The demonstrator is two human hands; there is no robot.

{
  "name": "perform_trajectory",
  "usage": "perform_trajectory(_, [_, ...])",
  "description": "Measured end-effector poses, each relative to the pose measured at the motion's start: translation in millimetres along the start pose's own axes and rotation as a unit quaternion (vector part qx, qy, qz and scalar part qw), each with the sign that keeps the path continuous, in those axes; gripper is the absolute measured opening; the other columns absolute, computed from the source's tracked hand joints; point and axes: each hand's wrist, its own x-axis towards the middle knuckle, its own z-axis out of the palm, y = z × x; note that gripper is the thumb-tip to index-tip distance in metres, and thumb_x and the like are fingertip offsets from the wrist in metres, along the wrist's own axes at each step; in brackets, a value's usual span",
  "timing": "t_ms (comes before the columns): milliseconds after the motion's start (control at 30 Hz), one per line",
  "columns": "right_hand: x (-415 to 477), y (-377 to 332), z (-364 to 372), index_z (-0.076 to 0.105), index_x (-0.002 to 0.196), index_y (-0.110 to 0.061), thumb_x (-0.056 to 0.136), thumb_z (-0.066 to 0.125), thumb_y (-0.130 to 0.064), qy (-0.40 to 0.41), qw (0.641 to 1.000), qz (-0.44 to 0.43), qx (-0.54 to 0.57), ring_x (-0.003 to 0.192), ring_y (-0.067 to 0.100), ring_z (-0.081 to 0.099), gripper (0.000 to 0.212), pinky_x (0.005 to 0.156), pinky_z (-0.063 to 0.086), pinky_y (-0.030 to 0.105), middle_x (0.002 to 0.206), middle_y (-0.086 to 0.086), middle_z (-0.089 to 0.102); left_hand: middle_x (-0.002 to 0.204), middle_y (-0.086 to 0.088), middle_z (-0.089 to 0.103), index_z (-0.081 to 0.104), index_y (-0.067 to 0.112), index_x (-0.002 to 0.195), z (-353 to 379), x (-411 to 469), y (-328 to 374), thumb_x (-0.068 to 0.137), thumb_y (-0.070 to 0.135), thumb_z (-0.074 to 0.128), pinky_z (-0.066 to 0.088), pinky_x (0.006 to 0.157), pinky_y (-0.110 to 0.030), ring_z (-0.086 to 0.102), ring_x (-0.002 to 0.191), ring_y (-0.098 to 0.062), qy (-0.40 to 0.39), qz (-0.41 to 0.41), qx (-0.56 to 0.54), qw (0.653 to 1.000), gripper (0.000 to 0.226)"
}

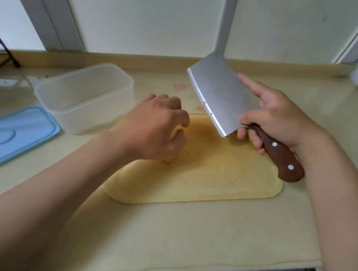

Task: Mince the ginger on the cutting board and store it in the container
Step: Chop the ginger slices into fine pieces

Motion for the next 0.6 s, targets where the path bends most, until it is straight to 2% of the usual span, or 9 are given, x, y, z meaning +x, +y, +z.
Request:
perform_trajectory(33, [-0.9, 1.8, -0.8, 0.031, 0.159, -0.044, 0.096, 0.051, 0.010, 0.005, 1.000, -0.003, 0.007, 0.045, 0.026, 0.054, 0.086, 0.040, 0.044, 0.030, 0.048, 0.008, 0.060, 0.089, -0.003, 0.064, 0.075, 0.020, 0.095, -3.0, -0.8, -1.9, 0.076, 0.043, 0.044, 0.040, 0.076, -0.037, 0.057, 0.078, -0.029, -0.036, 0.011, 0.000, 0.999, 0.042])
perform_trajectory(133, [-3.0, 5.6, -0.8, 0.032, 0.158, -0.048, 0.094, 0.051, 0.009, 0.011, 1.000, -0.009, 0.018, 0.039, 0.023, 0.051, 0.088, 0.042, 0.045, 0.031, 0.065, 0.024, 0.065, 0.101, 0.005, 0.064, 0.074, 0.033, 0.098, -10.8, -4.9, 0.8, 0.075, 0.056, 0.038, 0.036, 0.088, -0.039, 0.056, 0.092, -0.023, -0.116, 0.016, 0.025, 0.993, 0.049])
perform_trajectory(233, [-4.1, 8.3, -0.2, 0.030, 0.159, -0.049, 0.093, 0.051, 0.008, 0.008, 1.000, -0.012, 0.015, 0.041, 0.026, 0.051, 0.090, 0.043, 0.047, 0.033, 0.069, 0.025, 0.067, 0.106, 0.014, 0.063, 0.070, 0.037, 0.102, -13.8, -5.4, 8.0, 0.072, 0.057, 0.031, 0.029, 0.098, -0.037, 0.053, 0.102, -0.017, -0.159, 0.006, 0.050, 0.986, 0.053])
perform_trajectory(367, [-3.8, 10.4, 1.6, 0.029, 0.158, -0.051, 0.092, 0.050, 0.008, -0.003, 1.000, -0.021, 0.016, 0.042, 0.028, 0.053, 0.092, 0.044, 0.047, 0.035, 0.066, 0.021, 0.068, 0.107, 0.015, 0.066, 0.070, 0.038, 0.112, -17.1, -7.2, 10.1, 0.078, 0.048, 0.050, 0.026, 0.101, -0.035, 0.056, 0.104, -0.013, -0.160, -0.011, -0.004, 0.987, 0.041])
perform_trajectory(467, [-3.0, 13.0, 3.3, 0.026, 0.159, -0.051, 0.091, 0.050, 0.008, -0.010, 1.000, -0.026, 0.009, 0.047, 0.031, 0.054, 0.093, 0.044, 0.048, 0.035, 0.063, 0.017, 0.069, 0.099, 0.018, 0.066, 0.070, 0.034, 0.113, -15.8, -10.4, 8.3, 0.087, 0.035, 0.068, 0.026, 0.101, -0.034, 0.057, 0.100, -0.011, -0.139, -0.018, -0.035, 0.990, 0.027])
perform_trajectory(600, [-6.2, 13.1, 2.7, 0.025, 0.158, -0.053, 0.090, 0.048, 0.008, -0.016, 0.999, -0.034, 0.002, 0.048, 0.032, 0.054, 0.094, 0.044, 0.048, 0.034, 0.060, 0.015, 0.069, 0.089, 0.018, 0.066, 0.073, 0.028, 0.108, -11.5, -13.7, 9.2, 0.088, 0.022, 0.071, 0.029, 0.096, -0.033, 0.059, 0.088, -0.012, -0.105, -0.030, -0.065, 0.992, 0.021])
